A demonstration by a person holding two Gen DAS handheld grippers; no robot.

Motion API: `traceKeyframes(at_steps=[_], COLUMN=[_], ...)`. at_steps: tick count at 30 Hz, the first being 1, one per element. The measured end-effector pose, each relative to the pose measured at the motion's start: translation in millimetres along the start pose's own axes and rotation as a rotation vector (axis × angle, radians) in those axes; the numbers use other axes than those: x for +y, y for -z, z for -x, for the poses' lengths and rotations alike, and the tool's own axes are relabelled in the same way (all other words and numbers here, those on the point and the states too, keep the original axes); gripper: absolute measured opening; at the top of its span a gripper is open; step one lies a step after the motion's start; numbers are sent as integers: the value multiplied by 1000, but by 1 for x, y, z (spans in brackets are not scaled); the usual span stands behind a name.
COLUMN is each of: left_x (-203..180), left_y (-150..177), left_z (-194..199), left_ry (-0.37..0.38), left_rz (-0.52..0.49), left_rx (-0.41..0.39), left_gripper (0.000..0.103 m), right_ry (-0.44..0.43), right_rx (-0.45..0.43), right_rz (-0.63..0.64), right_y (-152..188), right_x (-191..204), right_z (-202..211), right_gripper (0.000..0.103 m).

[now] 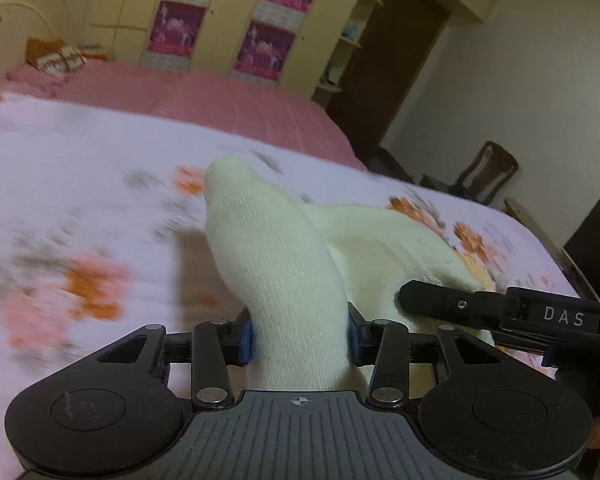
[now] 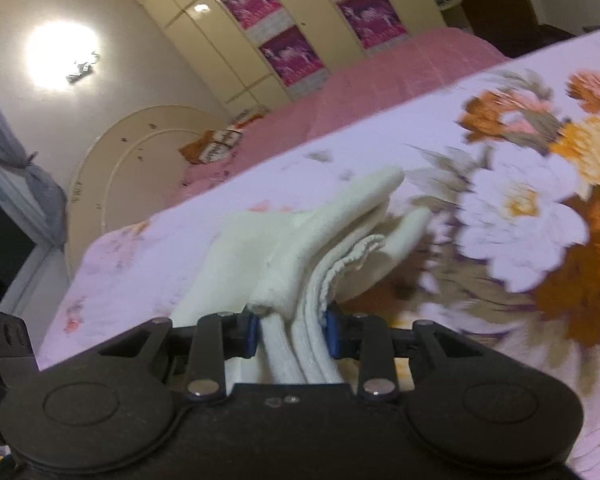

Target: Fold small clothes

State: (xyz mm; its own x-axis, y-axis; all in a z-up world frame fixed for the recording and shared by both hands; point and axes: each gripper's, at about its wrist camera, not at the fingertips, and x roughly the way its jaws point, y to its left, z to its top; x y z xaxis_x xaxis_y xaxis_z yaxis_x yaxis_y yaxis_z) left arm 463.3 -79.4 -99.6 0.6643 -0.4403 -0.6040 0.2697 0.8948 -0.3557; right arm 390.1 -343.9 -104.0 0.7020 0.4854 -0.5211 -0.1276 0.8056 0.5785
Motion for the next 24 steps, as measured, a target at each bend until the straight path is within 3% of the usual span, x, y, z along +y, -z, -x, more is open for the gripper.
traceKeyframes(at_steps=[6, 13, 17, 24], left_x=[72, 163, 202, 248], left_y=[-11, -26, -33, -22], left_z=[52, 87, 86, 57], left_ry=[-68, -117, -127, -140], left_rz=[6, 20, 12, -10], left_rx=[-46, -58, -43, -4], left_gripper=[43, 43, 43, 43], right_ry=[-84, -118, -121, -87], right_rx=[20, 30, 33, 58], right_rz=[44, 61, 63, 57], right_y=[9, 33, 44, 61], right_x=[68, 148, 176, 185], right_z=[-33, -82, -113, -152], right_gripper=[30, 30, 30, 30])
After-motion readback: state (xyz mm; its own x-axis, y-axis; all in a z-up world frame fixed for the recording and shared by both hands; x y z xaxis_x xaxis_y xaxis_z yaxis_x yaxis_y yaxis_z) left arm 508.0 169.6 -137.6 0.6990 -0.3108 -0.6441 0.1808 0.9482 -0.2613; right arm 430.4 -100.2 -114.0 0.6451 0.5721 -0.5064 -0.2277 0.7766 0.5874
